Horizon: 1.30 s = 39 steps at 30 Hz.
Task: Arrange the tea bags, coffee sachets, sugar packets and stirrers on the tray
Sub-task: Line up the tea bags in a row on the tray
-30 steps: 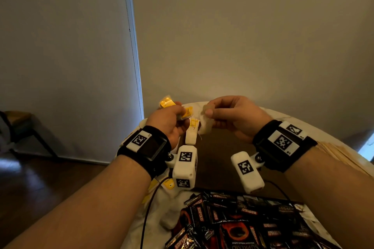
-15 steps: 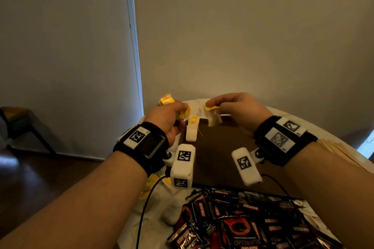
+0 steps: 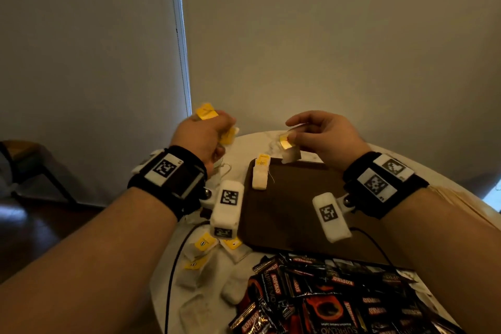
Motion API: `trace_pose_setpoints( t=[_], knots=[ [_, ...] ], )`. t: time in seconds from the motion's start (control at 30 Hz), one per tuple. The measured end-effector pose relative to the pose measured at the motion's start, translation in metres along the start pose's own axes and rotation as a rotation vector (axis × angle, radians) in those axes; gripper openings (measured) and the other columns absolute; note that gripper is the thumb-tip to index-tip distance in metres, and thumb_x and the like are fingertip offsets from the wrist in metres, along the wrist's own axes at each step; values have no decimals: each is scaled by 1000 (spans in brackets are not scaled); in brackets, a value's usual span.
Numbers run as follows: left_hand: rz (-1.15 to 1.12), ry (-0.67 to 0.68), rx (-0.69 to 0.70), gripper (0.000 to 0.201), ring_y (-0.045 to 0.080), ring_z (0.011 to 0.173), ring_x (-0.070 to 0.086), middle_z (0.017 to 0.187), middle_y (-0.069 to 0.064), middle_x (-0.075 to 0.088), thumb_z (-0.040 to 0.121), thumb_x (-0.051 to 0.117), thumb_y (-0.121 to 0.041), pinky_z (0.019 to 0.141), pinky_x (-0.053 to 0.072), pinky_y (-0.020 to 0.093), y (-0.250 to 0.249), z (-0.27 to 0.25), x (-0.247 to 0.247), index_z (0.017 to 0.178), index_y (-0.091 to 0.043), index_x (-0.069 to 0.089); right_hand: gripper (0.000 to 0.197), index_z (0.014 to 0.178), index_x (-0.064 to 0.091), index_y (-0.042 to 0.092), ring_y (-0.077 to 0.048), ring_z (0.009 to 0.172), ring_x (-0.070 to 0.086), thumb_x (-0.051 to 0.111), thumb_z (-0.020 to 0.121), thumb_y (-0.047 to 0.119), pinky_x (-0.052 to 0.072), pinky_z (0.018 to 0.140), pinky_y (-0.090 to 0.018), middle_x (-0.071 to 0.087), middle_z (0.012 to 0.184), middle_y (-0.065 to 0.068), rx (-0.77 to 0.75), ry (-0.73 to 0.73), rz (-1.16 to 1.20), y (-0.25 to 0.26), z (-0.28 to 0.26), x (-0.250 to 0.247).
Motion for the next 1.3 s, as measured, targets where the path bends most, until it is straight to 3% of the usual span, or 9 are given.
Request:
trace_pose_setpoints(
  t=[0.23, 0.47, 0.6, 0.73, 0.87, 1.0, 1.13, 1.23, 1.3],
  knots=[
    [184, 281, 47, 11, 13, 59, 54, 68, -2, 64, 88, 80, -26, 52, 39, 27, 11, -12, 31, 92, -17, 75, 18, 101, 72, 14, -27, 89, 75, 74, 89, 1, 63, 81, -44, 76, 95, -11, -61, -1, 182, 12, 2, 23],
    [271, 198, 61, 13, 15, 62, 56, 77, 3, 66, 90, 77, -25, 50, 43, 24, 15, 2, 30, 96, -14, 76, 27, 108, 66, 12, -25, 90, 77, 76, 86, -1, 64, 76, -39, 78, 98, -14, 133, 68, 81, -8, 6, 27],
    [223, 146, 7, 12, 21, 74, 55, 88, 7, 65, 90, 77, -23, 48, 43, 23, 18, 9, 29, 97, -13, 74, 22, 92, 65, 7, -23, 66, 70, 77, 82, -7, 61, 75, -40, 72, 82, -15, 354, 44, 85, -44, 14, 34],
    [150, 91, -29, 11, 20, 75, 55, 90, 6, 62, 88, 78, -21, 47, 43, 22, 18, 17, 26, 94, -16, 70, 16, 88, 70, 9, -25, 87, 71, 80, 81, -1, 62, 86, -44, 72, 90, -11, 564, 102, -99, -81, 20, 43],
    [121, 91, -17, 13, 17, 67, 54, 86, 5, 62, 89, 78, -20, 45, 42, 22, 15, 21, 22, 97, -15, 69, 11, 93, 74, 13, -16, 90, 68, 79, 85, 7, 56, 75, -29, 72, 97, -4, 610, 199, -229, -93, 23, 53],
    [103, 101, -10, 12, 14, 61, 54, 80, 3, 61, 90, 76, -19, 46, 42, 21, 12, 22, 18, 99, -14, 69, 13, 99, 74, 10, -14, 86, 66, 78, 86, 7, 53, 67, -25, 72, 98, -4, 598, 175, -214, -96, 26, 62],
    [101, 107, -15, 12, 15, 63, 55, 81, 3, 62, 90, 77, -20, 45, 42, 21, 12, 23, 18, 98, -14, 69, 7, 92, 76, 11, -15, 84, 68, 78, 86, 7, 57, 67, -26, 73, 96, -7, 619, 125, -191, -98, 26, 71],
    [96, 108, -21, 14, 14, 63, 55, 83, 3, 63, 91, 76, -21, 45, 42, 21, 11, 21, 16, 102, -14, 69, 16, 108, 72, 5, -17, 80, 70, 73, 92, 10, 59, 67, -28, 74, 95, -11, 684, 149, -165, -93, 26, 75],
    [93, 111, -21, 15, 14, 61, 54, 83, 3, 63, 91, 76, -21, 45, 42, 20, 10, 21, 15, 103, -14, 69, 23, 119, 66, 2, -23, 91, 73, 67, 97, 10, 61, 80, -35, 74, 100, -15, 758, 176, -105, -91, 26, 73]
  ],
)
Point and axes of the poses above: each hand's wrist, its own z-axis towards the middle knuckle, its own x-axis out of the palm, y = z × x, the point moved 3 cm from there along z, towards the middle knuckle
